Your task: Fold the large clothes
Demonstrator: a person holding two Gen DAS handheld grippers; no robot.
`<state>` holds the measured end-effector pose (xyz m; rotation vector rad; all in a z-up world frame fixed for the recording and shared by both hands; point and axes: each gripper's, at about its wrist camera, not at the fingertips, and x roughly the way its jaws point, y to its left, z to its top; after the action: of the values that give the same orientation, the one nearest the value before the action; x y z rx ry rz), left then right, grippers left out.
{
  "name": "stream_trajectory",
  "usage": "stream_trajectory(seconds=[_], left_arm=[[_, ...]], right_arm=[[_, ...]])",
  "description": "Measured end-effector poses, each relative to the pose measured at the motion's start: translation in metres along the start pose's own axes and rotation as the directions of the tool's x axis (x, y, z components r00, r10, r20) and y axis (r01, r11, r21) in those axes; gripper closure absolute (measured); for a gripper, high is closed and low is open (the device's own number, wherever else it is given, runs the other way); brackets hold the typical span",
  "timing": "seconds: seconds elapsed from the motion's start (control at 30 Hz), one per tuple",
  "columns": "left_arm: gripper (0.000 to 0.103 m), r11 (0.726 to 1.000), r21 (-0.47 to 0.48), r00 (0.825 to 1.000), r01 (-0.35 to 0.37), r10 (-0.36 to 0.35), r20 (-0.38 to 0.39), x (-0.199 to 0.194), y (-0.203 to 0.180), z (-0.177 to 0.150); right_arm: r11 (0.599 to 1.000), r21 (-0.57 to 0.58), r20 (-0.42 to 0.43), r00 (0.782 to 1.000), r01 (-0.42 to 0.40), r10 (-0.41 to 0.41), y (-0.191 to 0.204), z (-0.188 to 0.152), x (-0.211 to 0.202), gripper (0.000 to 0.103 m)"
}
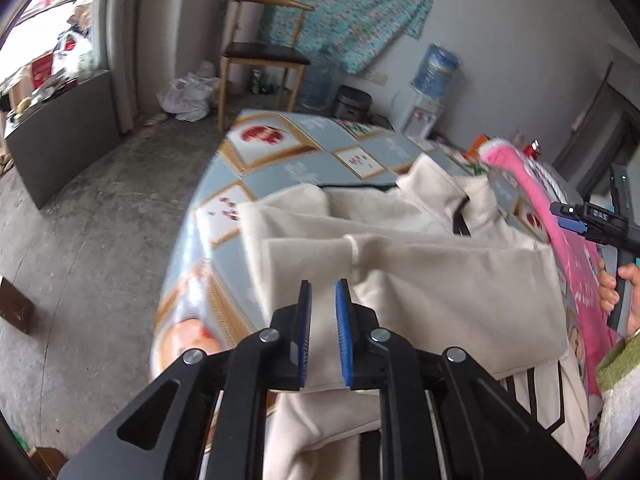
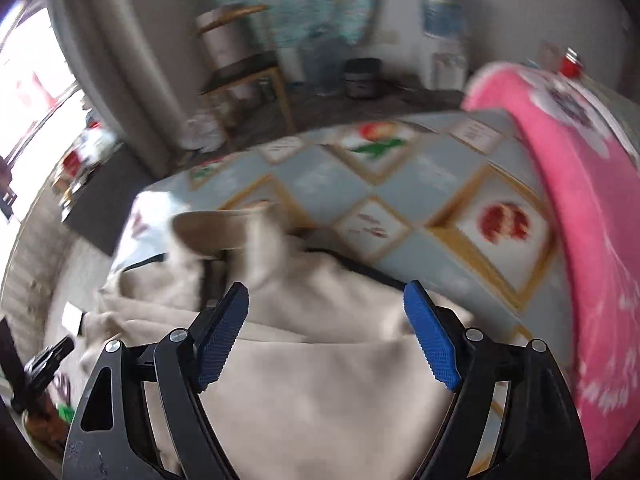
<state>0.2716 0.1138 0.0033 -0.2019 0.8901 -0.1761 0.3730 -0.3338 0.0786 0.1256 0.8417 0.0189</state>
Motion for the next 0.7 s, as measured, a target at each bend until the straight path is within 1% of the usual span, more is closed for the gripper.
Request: stream_trajectory(seconds=[0.03,0.07,0.1,0.17,0.2,0.23,0.3,0.37,0.4,0.5,0.57,0.6,0.63,0.67,0.7], left_arm=[[0.091,1.0,0.019,1.0,-0.008,0.009,-0.026,0.009,-0.006,-0.002],[0.091,0.999,0.031,0.999,-0.014,0.015,-0.042,0.014,-0.011,-0.004],[0.091,0.999,0.041,0.998,-0.021,0.024,-0.059,0.019,-0.014,-0.007],[0.091,0.998,0.055,0.996,-0.034,0.039,-0.078,0.023,-0.017,-0.014],[0.091,0.997,0.062,0.995,-0.044,0.05,-0.088,0.025,-0.017,-0.017],[0.091,0.997,0.065,0.994,-0.051,0.057,-0.095,0.025,-0.017,-0.02],[0.091,0.996,0.068,0.993,-0.056,0.063,-0.103,0.024,-0.016,-0.024],[0.091,0.995,0.069,0.991,-0.074,0.082,-0.108,0.022,-0.013,-0.025],[0.091,0.995,0.07,0.99,-0.077,0.084,-0.11,0.022,-0.013,-0.026],[0.091,0.994,0.078,0.989,-0.079,0.087,-0.117,0.024,-0.013,-0.027],[0.091,0.992,0.092,0.989,-0.087,0.097,-0.116,0.024,-0.016,-0.027],[0.091,0.992,0.093,0.989,-0.087,0.098,-0.112,0.022,-0.017,-0.026],[0.091,0.992,0.093,0.99,-0.083,0.093,-0.104,0.02,-0.017,-0.025],[0.091,0.992,0.096,0.992,-0.08,0.089,-0.093,0.017,-0.019,-0.023],[0.091,0.992,0.101,0.993,-0.078,0.087,-0.083,0.014,-0.021,-0.021]], right_arm=[[0.998,0.058,-0.022,0.999,0.035,-0.033,-0.026,-0.004,0.007,0.038],[0.993,0.102,-0.047,0.998,0.054,-0.049,-0.046,-0.008,0.015,0.041],[0.989,0.138,-0.067,0.996,0.059,-0.05,-0.06,-0.013,0.022,0.047],[0.982,0.19,-0.105,0.995,0.016,0.004,-0.079,-0.023,0.039,0.063],[0.981,0.194,-0.108,0.994,-0.009,0.03,-0.08,-0.027,0.045,0.085],[0.982,0.185,-0.101,0.993,-0.036,0.056,-0.079,-0.029,0.047,0.098],[0.989,0.145,-0.045,0.998,-0.027,0.034,-0.074,-0.027,0.041,0.098],[0.991,0.135,0.0,1.0,-0.019,0.019,-0.074,-0.025,0.036,0.098],[0.991,0.134,0.003,1.0,-0.004,0.004,-0.075,-0.025,0.036,0.098],[0.993,0.102,-0.039,0.998,0.063,-0.059,-0.075,-0.032,0.052,0.098],[0.993,0.098,-0.038,0.997,0.066,-0.062,-0.079,-0.037,0.048,0.094],[0.992,0.108,-0.031,0.998,0.066,-0.063,-0.081,-0.037,0.042,0.09],[0.99,0.122,-0.014,0.997,0.075,-0.073,-0.084,-0.036,0.034,0.08],[0.988,0.128,0.004,0.996,0.083,-0.084,-0.084,-0.036,0.025,0.075],[0.987,0.126,0.026,0.995,0.095,-0.099,-0.083,-0.038,0.015,0.064]])
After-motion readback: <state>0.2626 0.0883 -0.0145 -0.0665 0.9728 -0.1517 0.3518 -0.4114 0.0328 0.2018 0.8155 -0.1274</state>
